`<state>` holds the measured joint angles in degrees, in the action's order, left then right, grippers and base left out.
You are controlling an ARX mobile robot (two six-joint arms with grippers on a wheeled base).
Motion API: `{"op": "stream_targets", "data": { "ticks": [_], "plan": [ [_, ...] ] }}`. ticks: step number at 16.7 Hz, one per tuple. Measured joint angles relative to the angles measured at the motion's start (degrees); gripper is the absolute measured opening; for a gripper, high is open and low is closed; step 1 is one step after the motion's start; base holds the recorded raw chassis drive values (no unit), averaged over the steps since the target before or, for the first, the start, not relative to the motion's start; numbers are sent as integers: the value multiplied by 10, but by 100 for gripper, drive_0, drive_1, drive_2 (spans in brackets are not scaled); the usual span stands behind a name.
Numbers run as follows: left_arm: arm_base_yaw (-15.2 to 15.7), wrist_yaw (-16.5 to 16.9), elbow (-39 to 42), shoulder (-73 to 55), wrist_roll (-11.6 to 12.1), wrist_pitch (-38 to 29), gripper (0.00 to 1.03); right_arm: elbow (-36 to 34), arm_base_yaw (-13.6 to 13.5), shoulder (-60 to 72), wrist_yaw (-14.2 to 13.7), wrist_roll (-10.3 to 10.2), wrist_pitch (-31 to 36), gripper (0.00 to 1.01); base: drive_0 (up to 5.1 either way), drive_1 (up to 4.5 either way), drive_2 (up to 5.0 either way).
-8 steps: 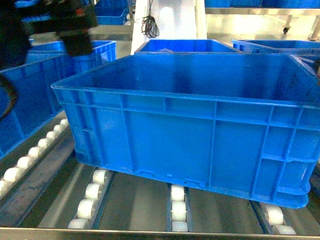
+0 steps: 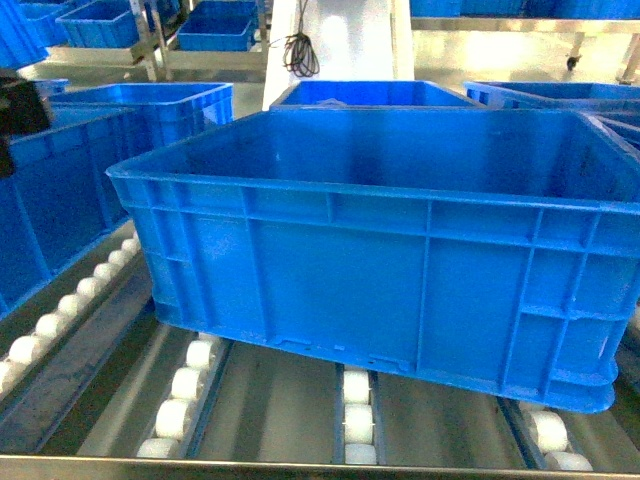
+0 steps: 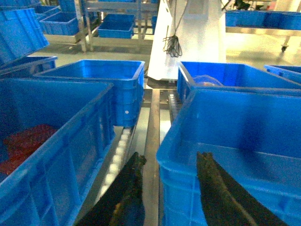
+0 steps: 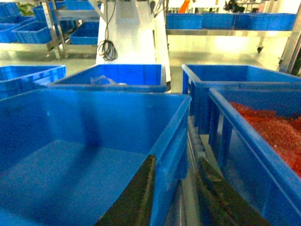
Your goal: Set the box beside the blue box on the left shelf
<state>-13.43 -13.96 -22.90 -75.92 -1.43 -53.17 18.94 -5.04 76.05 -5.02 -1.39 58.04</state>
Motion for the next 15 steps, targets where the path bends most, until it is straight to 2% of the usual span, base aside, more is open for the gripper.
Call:
{"op": "stream_targets", "data": {
  "ticks": [5,6,7,8,10,12,13,14,15],
  "plan": [
    [18,27,50,42,4,0,16,-45,7,-33,10,5,-13,8,0,0,0],
    [29,34,68,61,4,2,6,-60,14,-53,11,9,-17,1,0,0,0],
    [43,42,91,88,4,8,2,-79,35,-89,43,10,-27,2,0,0,0],
    [53,54,113,122,4,16,1,-93,50,-118,46,10,-36,2,0,0,0],
    [68,75,145,175,4,40,1,-134,50,-141,49,10,-16,2,0,0,0],
    [85,87,171,233,4,73,1,-161,50,-202,50,10,-67,2,0,0,0],
    [102,113,182,259,4,81,1,-162,50,-238,50,10,-88,2,0,0,0],
    [132,136,202,263,5,56,1,-167,50,-270,50,10,-115,2,0,0,0],
    [137,133,216,284,5,92,1,-177,50,-303,50,10,-146,2,0,0,0]
  ]
}}
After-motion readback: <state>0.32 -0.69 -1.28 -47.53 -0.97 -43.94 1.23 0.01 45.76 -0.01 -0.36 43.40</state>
